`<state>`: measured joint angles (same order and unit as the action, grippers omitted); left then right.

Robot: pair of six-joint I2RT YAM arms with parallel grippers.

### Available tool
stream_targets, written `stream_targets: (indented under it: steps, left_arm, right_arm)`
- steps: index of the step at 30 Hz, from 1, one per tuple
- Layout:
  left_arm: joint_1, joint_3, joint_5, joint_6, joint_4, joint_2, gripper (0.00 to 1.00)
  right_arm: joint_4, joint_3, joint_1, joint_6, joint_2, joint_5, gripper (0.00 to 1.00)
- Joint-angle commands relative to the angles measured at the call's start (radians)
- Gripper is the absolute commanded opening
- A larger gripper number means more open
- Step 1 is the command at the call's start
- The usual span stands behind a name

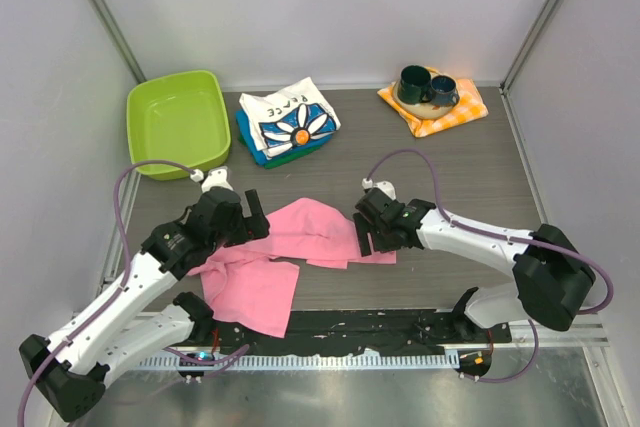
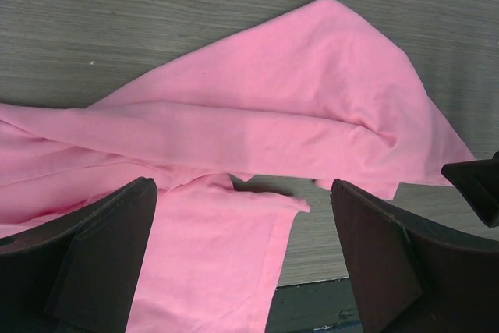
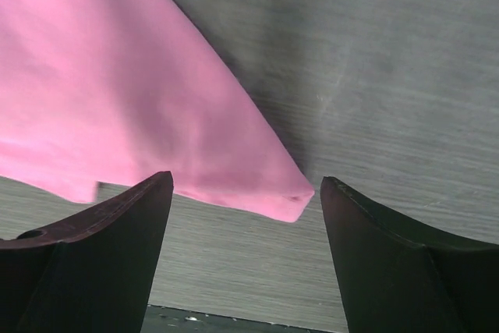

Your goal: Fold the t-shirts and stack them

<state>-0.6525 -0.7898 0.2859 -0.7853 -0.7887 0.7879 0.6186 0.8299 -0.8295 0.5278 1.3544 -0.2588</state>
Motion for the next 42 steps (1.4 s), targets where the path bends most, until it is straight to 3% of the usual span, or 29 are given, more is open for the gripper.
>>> stream_targets:
  steps: [1,4,8,11,13,15,17,20,31,33,39,42]
  left_arm:
    - [-0.002,0.0,-0.002,-0.005,0.052,-0.021,0.98]
    - [-0.001,-0.002,0.019,0.003,0.055,-0.041,0.98]
    - [-0.002,-0.006,0.025,0.012,0.066,-0.027,0.98]
    - [-0.002,-0.003,0.021,0.014,0.078,-0.015,0.98]
    - [-0.001,-0.002,0.021,0.017,0.08,-0.01,0.98]
    - [-0.002,-0.003,0.029,0.024,0.075,-0.012,0.98]
    - [-0.002,-0.006,0.039,0.034,0.063,-0.013,0.99]
    - [-0.002,-0.014,0.056,0.041,0.049,-0.027,0.99]
    - [-0.001,-0.026,0.01,0.035,0.052,-0.022,0.99]
    - [-0.001,-0.028,0.01,0.038,0.052,-0.016,0.99]
    - [-0.002,-0.028,-0.028,0.043,0.086,0.014,0.99]
    - [-0.001,-0.016,-0.111,0.037,0.138,0.048,0.99]
  right_arm:
    - [-0.083,-0.07,-0.005,0.049,-0.027,0.006,0.8]
    - [-0.083,-0.112,-0.005,0.072,-0.052,-0.004,0.72]
    - [-0.097,-0.149,-0.006,0.097,-0.045,-0.007,0.7]
    - [-0.114,-0.166,-0.005,0.109,-0.025,-0.008,0.4]
    - [-0.134,-0.181,-0.005,0.11,-0.02,-0.013,0.31]
    - [-0.138,-0.19,-0.005,0.121,-0.008,-0.034,0.11]
    - [-0.137,-0.19,-0.003,0.13,-0.003,-0.043,0.01]
    - [-0.129,-0.166,-0.003,0.136,-0.017,-0.069,0.01]
    - [0.288,0.423,0.124,-0.008,-0.225,-0.613,0.01]
    - [0.323,0.478,0.156,-0.032,-0.254,-0.634,0.01]
    - [0.362,0.425,0.184,-0.037,-0.307,-0.649,0.01]
    - [0.359,0.399,0.187,-0.031,-0.302,-0.632,0.01]
